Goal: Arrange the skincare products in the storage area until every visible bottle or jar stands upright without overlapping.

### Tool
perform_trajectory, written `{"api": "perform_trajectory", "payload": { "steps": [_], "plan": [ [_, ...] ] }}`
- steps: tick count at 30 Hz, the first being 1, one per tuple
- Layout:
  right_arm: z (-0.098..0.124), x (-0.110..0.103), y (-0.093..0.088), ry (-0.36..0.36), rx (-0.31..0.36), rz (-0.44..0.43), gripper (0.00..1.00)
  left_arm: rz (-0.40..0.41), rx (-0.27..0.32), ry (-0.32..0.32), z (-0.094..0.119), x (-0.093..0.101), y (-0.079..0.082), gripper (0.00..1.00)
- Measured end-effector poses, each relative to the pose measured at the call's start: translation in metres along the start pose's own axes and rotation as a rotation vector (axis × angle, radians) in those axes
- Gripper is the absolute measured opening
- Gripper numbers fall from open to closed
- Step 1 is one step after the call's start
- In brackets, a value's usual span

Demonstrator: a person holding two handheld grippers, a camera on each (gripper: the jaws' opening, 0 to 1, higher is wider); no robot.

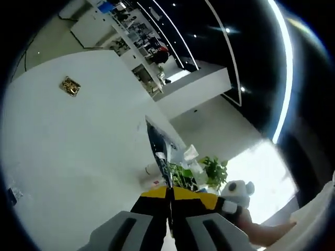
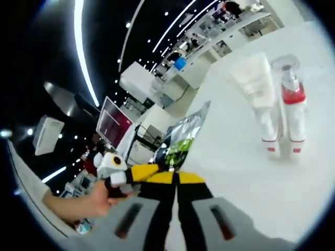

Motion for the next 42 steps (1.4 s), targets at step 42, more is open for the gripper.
{"api": "perform_trajectory", "payload": {
  "steps": [42],
  "plan": [
    [0.026,-0.042,0.005,0.313,0.128,-0.044,0.07,0.043,-0.001,-0.178,0.012,0.05,0.002,0.0]
  ]
}}
Point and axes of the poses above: the point that each gripper's makers call its tool centre point, and the gripper's own axes: z roughly backward along the fingers, x roughly to its right, y roughly out of its top, the point moved 7 cm from there along z, roughly backward along the fingers, and after that the axes turned 9 degrees about -x, right-handed, at the moved point
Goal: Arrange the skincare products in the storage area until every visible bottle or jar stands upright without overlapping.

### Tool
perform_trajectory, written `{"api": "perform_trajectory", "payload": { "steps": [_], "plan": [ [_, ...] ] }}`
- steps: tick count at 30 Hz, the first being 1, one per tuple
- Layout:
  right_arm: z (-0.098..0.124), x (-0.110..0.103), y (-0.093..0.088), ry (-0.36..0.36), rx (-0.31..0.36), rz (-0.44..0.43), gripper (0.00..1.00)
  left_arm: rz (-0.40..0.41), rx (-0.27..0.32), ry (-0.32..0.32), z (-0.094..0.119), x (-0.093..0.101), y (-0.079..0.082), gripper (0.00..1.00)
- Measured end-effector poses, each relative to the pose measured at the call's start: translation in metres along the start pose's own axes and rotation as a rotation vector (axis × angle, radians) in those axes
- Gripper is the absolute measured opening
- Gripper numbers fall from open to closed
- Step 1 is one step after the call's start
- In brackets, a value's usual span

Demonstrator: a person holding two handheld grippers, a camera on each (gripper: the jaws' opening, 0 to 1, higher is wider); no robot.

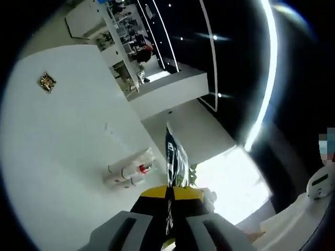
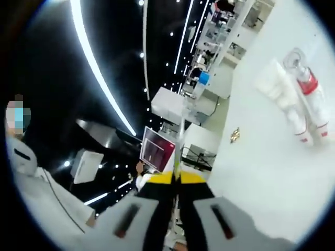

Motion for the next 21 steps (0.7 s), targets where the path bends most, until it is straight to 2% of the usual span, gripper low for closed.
{"api": "perform_trajectory", "payload": {
  "steps": [1,2,5,8,10,11,13,15,16,19,21],
  "plan": [
    [-0.001,-0.002,-0.001,0.032,-0.014,-0.025,0.11,0.0,0.014,0.003,0.001,0.0,0.004,0.0],
    [-0.001,-0.002,-0.002,0.026,-0.024,-0.027,0.14,0.003,0.028,0.003,0.002,0.0,0.007,0.0],
    [-0.001,0.002,-0.007,-0.027,-0.059,0.017,0.06,0.0,0.056,0.013,0.004,-0.002,0.012,0.0],
    [-0.003,0.004,-0.01,-0.031,-0.061,0.007,0.04,0.009,0.066,0.022,0.005,-0.003,0.013,0.0],
    [-0.003,0.009,-0.01,-0.093,-0.063,0.055,0.03,0.03,0.07,0.021,0.005,-0.007,0.012,0.0],
    [-0.004,0.009,-0.011,-0.102,-0.07,0.034,0.03,0.02,0.073,0.036,0.005,-0.009,0.011,0.01],
    [-0.004,0.012,-0.011,-0.125,-0.069,0.05,0.02,0.011,0.076,0.059,0.004,-0.011,0.008,0.01],
    [-0.003,0.012,-0.011,-0.125,-0.061,0.05,0.02,0.015,0.069,0.059,0.004,-0.014,0.007,0.02],
    [-0.002,0.013,-0.01,-0.129,-0.054,0.05,0.02,0.015,0.045,0.057,0.005,-0.016,0.004,0.04],
    [0.0,0.015,-0.008,-0.139,-0.051,0.056,0.02,0.005,0.016,0.036,0.006,-0.014,-0.001,0.12],
    [0.001,0.018,-0.004,-0.136,-0.037,0.044,0.02,0.005,0.001,0.032,0.008,-0.014,-0.005,0.13]
  ]
}}
Point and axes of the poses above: the point that each gripper's makers call its tool centre point, and the gripper's own axes: z roughly backward along the fingers, x roughly to its right, y roughly out of its top, the point moved 7 cm from there along z, roughly backward along the fingers, and after that the axes turned 9 degrees about -x, right-handed, at the moved point
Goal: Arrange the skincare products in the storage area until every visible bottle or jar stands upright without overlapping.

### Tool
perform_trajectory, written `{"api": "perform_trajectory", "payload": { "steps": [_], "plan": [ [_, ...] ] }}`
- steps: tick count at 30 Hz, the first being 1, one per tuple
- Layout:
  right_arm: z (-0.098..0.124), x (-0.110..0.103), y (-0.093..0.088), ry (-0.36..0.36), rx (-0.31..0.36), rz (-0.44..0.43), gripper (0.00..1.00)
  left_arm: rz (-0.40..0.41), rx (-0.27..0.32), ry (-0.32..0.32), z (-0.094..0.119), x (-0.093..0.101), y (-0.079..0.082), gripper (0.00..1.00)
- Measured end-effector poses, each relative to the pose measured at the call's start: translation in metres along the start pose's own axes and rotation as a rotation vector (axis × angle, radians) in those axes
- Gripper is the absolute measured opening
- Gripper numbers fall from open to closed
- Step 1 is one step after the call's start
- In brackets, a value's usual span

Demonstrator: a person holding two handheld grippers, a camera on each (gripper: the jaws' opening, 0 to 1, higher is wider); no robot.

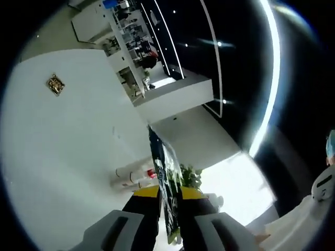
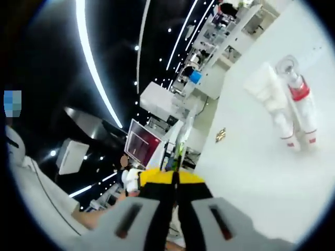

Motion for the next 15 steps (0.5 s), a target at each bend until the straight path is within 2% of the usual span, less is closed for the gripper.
{"api": "perform_trajectory", "payload": {
  "steps": [2,6,9,15],
  "plan": [
    [0.0,0.004,0.003,-0.006,0.018,-0.006,0.01,0.018,-0.002,0.019,0.002,-0.008,-0.002,0.14],
    [-0.003,0.01,0.004,-0.017,0.031,-0.022,0.01,0.048,0.0,0.03,0.004,-0.012,-0.004,0.14],
    [-0.005,0.017,0.003,-0.038,0.049,-0.043,0.01,0.036,-0.022,0.07,0.005,-0.019,-0.005,0.02],
    [-0.008,0.023,0.0,-0.06,0.054,-0.059,0.01,0.054,-0.031,0.097,0.004,-0.027,-0.003,0.0]
  ]
}}
Point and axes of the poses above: the point that each gripper's makers call its tool centre point, and the gripper's own axes: z roughly backward along the fingers, x roughly to its right, y roughly out of its top, the point moved 7 cm from there along z, roughly backward along the fingers, and after that the axes turned 9 degrees about -x, right-handed, at the moved point
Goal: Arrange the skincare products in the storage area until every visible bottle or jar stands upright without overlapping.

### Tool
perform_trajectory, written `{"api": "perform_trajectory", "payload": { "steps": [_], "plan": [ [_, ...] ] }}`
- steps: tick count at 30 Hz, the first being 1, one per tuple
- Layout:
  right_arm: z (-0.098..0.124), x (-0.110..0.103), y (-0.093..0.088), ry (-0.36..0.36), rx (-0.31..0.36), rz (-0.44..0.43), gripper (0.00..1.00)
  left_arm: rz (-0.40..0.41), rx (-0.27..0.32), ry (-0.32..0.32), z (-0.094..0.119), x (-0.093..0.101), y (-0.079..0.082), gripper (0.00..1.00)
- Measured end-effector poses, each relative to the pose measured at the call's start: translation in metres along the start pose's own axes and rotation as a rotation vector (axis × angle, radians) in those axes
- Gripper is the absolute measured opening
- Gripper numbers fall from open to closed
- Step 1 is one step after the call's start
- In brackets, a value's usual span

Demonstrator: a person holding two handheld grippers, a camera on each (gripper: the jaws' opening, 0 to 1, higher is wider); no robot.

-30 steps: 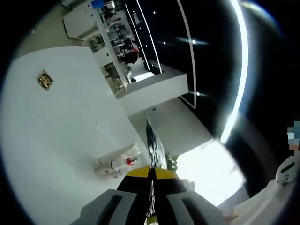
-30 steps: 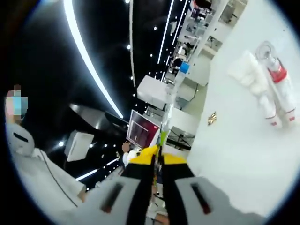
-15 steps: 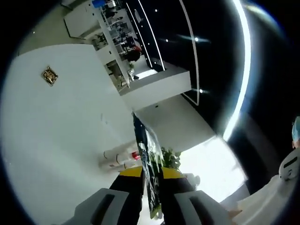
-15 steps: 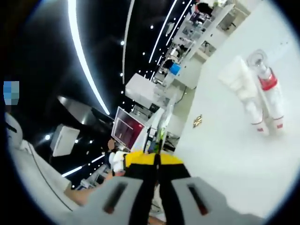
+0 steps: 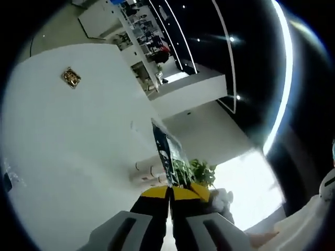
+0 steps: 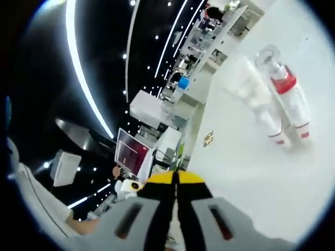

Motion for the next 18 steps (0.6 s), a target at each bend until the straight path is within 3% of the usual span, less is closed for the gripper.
{"api": "perform_trajectory", "payload": {
  "steps": [3,9,18],
  "plan": [
    [-0.005,0.005,-0.001,-0.027,-0.011,-0.005,0.02,-0.012,0.002,0.048,-0.003,-0.009,0.004,0.0],
    [-0.022,0.039,0.002,-0.132,-0.052,-0.072,0.02,-0.009,0.008,0.148,-0.02,-0.033,0.017,0.0],
    [-0.032,0.069,0.012,-0.225,-0.051,-0.115,0.02,0.015,-0.008,0.2,-0.043,-0.056,0.026,0.0]
  ]
}}
Point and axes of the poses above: the point that each gripper's makers call its tool centre point, and the gripper's own axes: z roughly backward along the fingers, x roughly to its right, y roughly out of its top, the point moved 7 cm from there along z, roughly backward along the fingers, and after that the axes turned 9 degrees about -x, right-handed, at the moved point
